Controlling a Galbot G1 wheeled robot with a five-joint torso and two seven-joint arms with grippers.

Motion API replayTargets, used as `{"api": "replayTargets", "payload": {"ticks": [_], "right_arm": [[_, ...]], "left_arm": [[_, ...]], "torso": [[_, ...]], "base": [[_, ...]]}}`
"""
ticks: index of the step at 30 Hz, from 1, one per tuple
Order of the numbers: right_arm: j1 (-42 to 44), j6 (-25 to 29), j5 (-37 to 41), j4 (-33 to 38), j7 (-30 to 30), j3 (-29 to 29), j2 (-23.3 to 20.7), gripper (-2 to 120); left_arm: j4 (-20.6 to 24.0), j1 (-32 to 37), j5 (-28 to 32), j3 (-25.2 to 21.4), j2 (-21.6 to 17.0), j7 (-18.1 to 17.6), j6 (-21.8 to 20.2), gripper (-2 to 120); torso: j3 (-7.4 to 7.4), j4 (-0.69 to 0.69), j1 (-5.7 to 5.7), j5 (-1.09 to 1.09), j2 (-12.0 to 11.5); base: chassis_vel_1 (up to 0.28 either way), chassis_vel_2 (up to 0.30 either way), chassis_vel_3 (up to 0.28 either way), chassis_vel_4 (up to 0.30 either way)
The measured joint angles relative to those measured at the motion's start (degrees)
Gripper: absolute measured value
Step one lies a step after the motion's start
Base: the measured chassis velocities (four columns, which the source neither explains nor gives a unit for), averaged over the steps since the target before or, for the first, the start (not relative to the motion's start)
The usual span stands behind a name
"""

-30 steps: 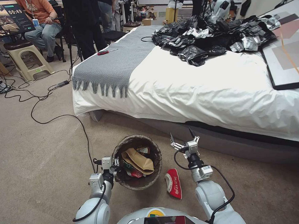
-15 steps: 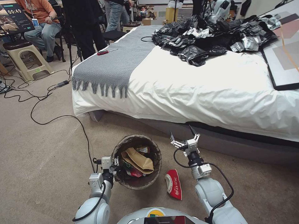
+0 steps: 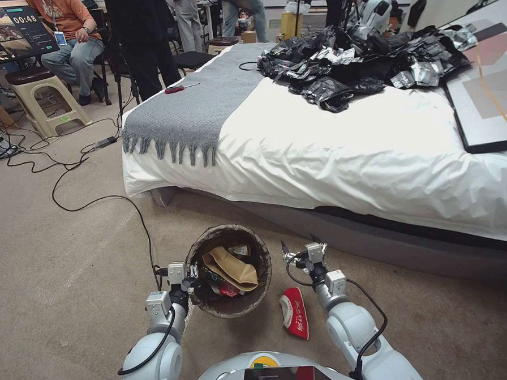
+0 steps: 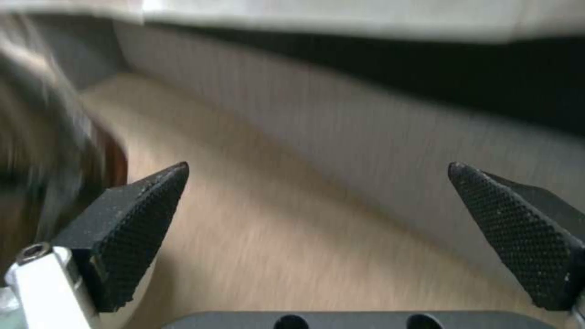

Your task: Pick up the trash bin, then pick up the garbage from the floor and place it into the trash bin.

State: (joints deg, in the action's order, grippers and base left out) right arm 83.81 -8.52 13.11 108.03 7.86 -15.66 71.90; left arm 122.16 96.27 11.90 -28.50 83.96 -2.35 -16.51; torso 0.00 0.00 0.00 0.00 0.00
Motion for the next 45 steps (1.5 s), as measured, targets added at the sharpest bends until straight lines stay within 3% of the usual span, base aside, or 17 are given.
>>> {"api": "replayTargets", "payload": {"ticks": [8,18,23,45], "right_arm": [[1.11,-11.79,8.59,1.06,5.73,3.31,-3.72,100],[2.33,-13.72,10.33,-1.33,6.65,7.11,-8.72,100],[2.69,-15.64,13.66,-3.11,7.02,8.63,-8.19,100],[-3.56,-14.58,12.37,-17.18,5.28,11.43,-2.43,100]], "left_arm": [[0.02,-0.48,0.27,-0.11,0.00,-0.02,-0.19,2],[-0.02,-0.55,0.11,0.14,0.48,-0.02,-0.22,2],[-0.13,-0.52,-0.11,0.21,0.63,-0.01,-0.17,2],[0.07,-0.19,-0.79,0.34,0.92,-0.01,-0.12,2]], "torso": [[0.00,0.00,0.00,0.01,0.00],[0.00,0.00,0.00,0.01,0.00],[0.00,0.00,0.00,0.01,0.00],[0.00,0.01,0.00,-0.04,0.00]], "base": [[0.000,0.000,0.000,0.000],[0.000,0.000,0.000,0.000],[0.000,0.000,0.000,0.000],[0.000,0.000,0.000,0.000]]}}
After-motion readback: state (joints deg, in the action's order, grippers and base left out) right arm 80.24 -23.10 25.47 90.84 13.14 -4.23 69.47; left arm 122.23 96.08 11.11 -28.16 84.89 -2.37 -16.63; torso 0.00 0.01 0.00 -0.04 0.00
